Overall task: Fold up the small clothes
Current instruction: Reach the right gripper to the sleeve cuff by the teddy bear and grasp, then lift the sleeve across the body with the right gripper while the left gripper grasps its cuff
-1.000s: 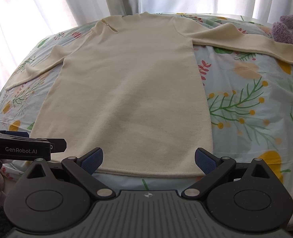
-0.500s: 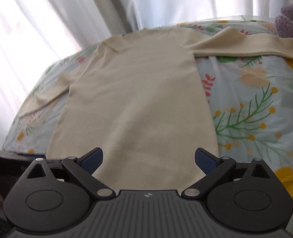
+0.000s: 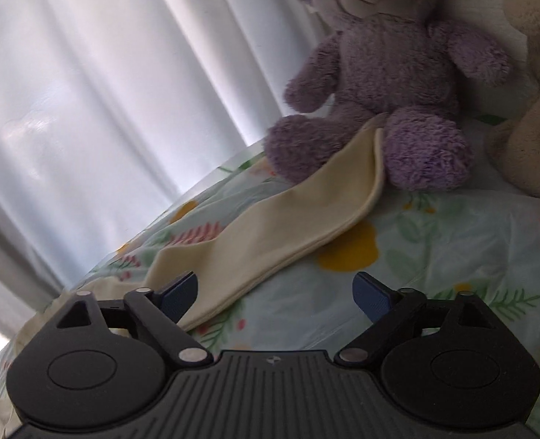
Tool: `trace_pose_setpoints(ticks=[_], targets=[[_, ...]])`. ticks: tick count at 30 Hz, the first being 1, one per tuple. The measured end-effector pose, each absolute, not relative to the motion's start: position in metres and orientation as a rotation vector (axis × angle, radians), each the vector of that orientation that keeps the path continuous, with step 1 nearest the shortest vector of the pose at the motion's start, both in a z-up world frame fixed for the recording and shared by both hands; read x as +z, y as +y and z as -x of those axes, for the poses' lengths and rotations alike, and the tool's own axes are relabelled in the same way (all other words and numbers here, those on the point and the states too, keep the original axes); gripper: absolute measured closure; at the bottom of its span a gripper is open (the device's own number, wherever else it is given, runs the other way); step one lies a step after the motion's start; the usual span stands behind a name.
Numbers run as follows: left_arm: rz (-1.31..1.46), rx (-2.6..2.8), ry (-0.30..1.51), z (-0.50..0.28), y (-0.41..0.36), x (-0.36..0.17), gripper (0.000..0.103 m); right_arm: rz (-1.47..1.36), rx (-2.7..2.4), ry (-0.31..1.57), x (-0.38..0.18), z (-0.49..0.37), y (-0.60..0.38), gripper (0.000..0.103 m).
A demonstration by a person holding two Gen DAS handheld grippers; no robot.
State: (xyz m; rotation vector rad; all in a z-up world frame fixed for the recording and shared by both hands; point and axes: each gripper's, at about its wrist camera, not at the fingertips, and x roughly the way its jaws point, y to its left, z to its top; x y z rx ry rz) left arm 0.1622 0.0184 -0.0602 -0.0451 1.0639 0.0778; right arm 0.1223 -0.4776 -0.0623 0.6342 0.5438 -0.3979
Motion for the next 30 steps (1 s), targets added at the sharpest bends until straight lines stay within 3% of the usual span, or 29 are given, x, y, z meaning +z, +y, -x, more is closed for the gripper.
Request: trace_pose_setpoints(ticks=[6, 11, 15, 17, 23, 30], targets=[[0.071, 0.075, 1.068, -0.174, 0.017, -0.07, 0.0, -0.817, -0.499, 0.527, -0.103, -0.142, -0.529, 0.051], [0.056, 0.102, 1.075, -0.177, 0.013, -0.072, 0.0, -0.817, -0.607, 0.475, -0.109, -0.167, -0.554, 0.053], [0.069, 0.107, 1.092, -0.181, 0.015, -0.071, 0.0, -0.81, -0.646, 0.477, -0.116, -0.184, -0.567, 0.084], [0.067, 0.102, 1.096, -0.181, 0.015, -0.071, 0.0, -0.83, -0.649, 0.457, -0.118, -0.185, -0.572, 0.094], [0.055, 0.077, 1.129, -0.185, 0.019, -0.068, 0.0, -0.594, -0.6, 0.355, -0.068, -0.182, -0.535, 0.097], [0.137, -0.035, 0.982, -0.201, 0.021, -0.033, 0.0, -0.207, 0.105, 0.271, 0.017, -0.19, -0.378, 0.094]])
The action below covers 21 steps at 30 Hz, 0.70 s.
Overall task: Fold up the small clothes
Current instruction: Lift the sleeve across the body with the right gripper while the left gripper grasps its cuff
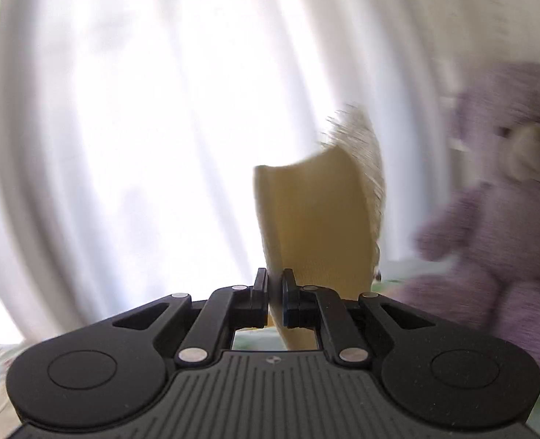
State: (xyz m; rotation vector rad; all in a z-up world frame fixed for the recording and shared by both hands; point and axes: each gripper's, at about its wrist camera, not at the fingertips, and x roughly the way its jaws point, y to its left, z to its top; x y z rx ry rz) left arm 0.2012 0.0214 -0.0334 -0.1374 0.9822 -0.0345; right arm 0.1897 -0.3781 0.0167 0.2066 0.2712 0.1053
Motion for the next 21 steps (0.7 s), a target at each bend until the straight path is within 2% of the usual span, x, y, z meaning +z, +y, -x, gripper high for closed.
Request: trace_pose_setpoints(ticks=[1, 3, 7, 13, 14, 16, 17, 19, 21], targets=[[0.162, -0.072, 0.954, -0.207, 0.02, -0.027, 0.0, -0.175, 0.23, 0.31, 0.018, -0.189, -0.354, 0.083], [0.221, -0.154, 0.902, -0.22, 0.02, -0.018, 0.0, -0.149, 0.403, 0.375, 0.012, -0.184, -0.32, 0.068], [0.297, -0.289, 0.848, -0.254, 0.014, -0.015, 0.0, -0.158, 0.436, 0.478, -0.006, -0.172, -0.297, 0.066], [0.395, -0.396, 0.937, -0.301, -0.008, -0.042, 0.002, -0.265, 0.323, 0.597, -0.024, -0.155, -0.31, 0.065], [0.406, -0.423, 0.956, -0.306, -0.014, -0.047, 0.006, -0.279, 0.308, 0.604, -0.027, -0.154, -0.314, 0.065], [0.416, -0.471, 1.022, -0.32, -0.025, -0.062, 0.028, -0.306, 0.283, 0.616, -0.032, -0.148, -0.319, 0.064], [0.422, -0.486, 1.056, -0.327, -0.03, -0.069, 0.031, -0.32, 0.269, 0.623, -0.032, -0.15, -0.317, 0.062], [0.456, -0.488, 1.121, -0.335, -0.035, -0.084, 0.044, -0.351, 0.249, 0.633, -0.032, -0.149, -0.319, 0.059], [0.497, -0.509, 1.115, -0.34, -0.036, -0.089, 0.047, -0.384, 0.234, 0.64, -0.033, -0.145, -0.325, 0.058]])
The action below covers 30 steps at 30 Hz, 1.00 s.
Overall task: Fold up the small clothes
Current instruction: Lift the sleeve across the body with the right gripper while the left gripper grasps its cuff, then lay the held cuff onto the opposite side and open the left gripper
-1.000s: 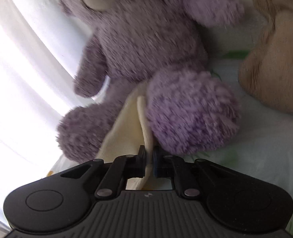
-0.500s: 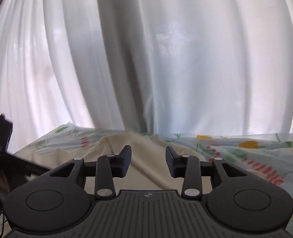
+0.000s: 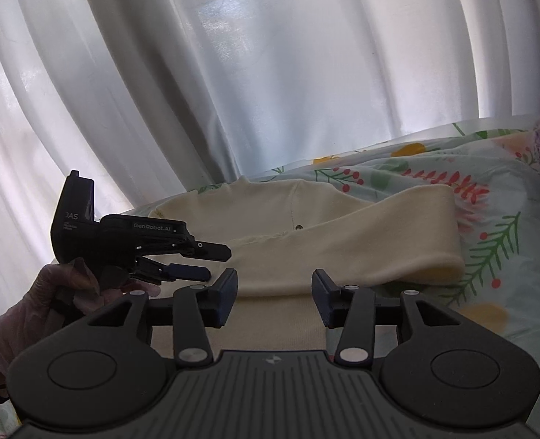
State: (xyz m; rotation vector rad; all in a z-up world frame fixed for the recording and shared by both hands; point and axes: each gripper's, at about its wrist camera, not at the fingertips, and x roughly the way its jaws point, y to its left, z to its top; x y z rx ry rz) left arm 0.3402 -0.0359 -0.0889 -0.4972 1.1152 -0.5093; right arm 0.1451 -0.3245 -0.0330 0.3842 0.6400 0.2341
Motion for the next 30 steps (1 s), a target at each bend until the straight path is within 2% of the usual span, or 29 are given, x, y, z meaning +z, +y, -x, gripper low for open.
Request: trace_pose_setpoints(ticks=[2, 3, 4, 5, 8, 14, 16, 21, 30], targets=[[0.534, -0.533, 1.15, -0.346, -0.039, -0.093, 0.059, -0.416, 0.222, 0.646, -0.035, -0.144, -0.328, 0.058], [0.55, -0.543, 1.167, -0.348, -0.041, -0.097, 0.072, -0.424, 0.216, 0.65, -0.035, -0.143, -0.328, 0.058], [0.57, -0.552, 1.197, -0.35, -0.043, -0.101, 0.092, -0.434, 0.212, 0.651, -0.036, -0.142, -0.329, 0.058], [0.578, -0.557, 1.214, -0.352, -0.045, -0.105, 0.099, -0.441, 0.21, 0.653, -0.037, -0.141, -0.329, 0.058], [0.589, -0.574, 1.183, -0.351, -0.048, -0.101, 0.097, -0.465, 0.199, 0.659, -0.038, -0.145, -0.329, 0.058], [0.548, -0.569, 0.918, -0.341, -0.009, -0.026, 0.097, -0.586, 0.153, 0.685, -0.047, -0.167, -0.34, 0.058], [0.495, -0.49, 0.883, -0.338, 0.013, -0.014, 0.097, -0.624, 0.148, 0.694, -0.05, -0.174, -0.342, 0.058], [0.332, -0.209, 0.934, -0.34, 0.07, -0.027, 0.097, -0.656, 0.13, 0.716, -0.06, -0.19, -0.341, 0.058], [0.563, -0.241, 0.952, -0.336, 0.118, -0.034, 0.097, -0.86, 0.124, 0.758, -0.088, -0.221, -0.341, 0.058]])
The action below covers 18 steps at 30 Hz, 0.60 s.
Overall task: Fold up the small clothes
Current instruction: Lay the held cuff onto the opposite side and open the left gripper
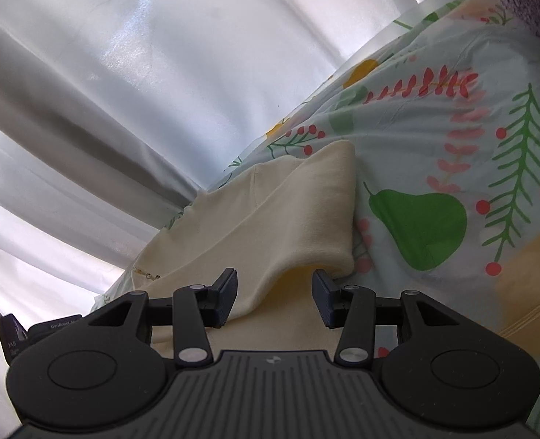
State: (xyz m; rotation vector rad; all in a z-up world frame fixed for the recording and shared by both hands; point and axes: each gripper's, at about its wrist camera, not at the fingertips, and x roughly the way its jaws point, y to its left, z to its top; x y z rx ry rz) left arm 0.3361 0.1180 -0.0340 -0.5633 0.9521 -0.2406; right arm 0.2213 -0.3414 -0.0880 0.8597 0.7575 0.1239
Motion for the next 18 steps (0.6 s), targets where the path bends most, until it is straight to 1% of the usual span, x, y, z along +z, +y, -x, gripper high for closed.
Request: trace_pose_setpoints(ticks=[5, 9, 11, 13, 15, 18], targets=[[0.654, -0.29, 0.946, -0.337, 0.123, -0.026, 0.097, -0.997, 0.087, 0.742, -0.102, -0.23, -0.345, 0.058], [0.537, -0.235, 0.913, -0.339, 0.125, -0.017, 0.097, -0.966, 0.028, 0.73, -0.1, -0.231, -0.342, 0.059], [0.464, -0.2, 0.904, -0.34, 0.124, -0.015, 0.097, -0.94, 0.018, 0.721, -0.099, -0.231, -0.34, 0.07], [0.415, -0.181, 0.9, -0.34, 0.122, -0.016, 0.097, -0.892, -0.003, 0.741, -0.099, -0.235, -0.337, 0.084], [0.359, -0.158, 0.902, -0.341, 0.118, -0.02, 0.097, -0.797, -0.046, 0.778, -0.099, -0.239, -0.332, 0.09], [0.249, -0.128, 0.901, -0.341, 0.109, -0.028, 0.097, -0.612, -0.079, 0.789, -0.094, -0.24, -0.317, 0.091]])
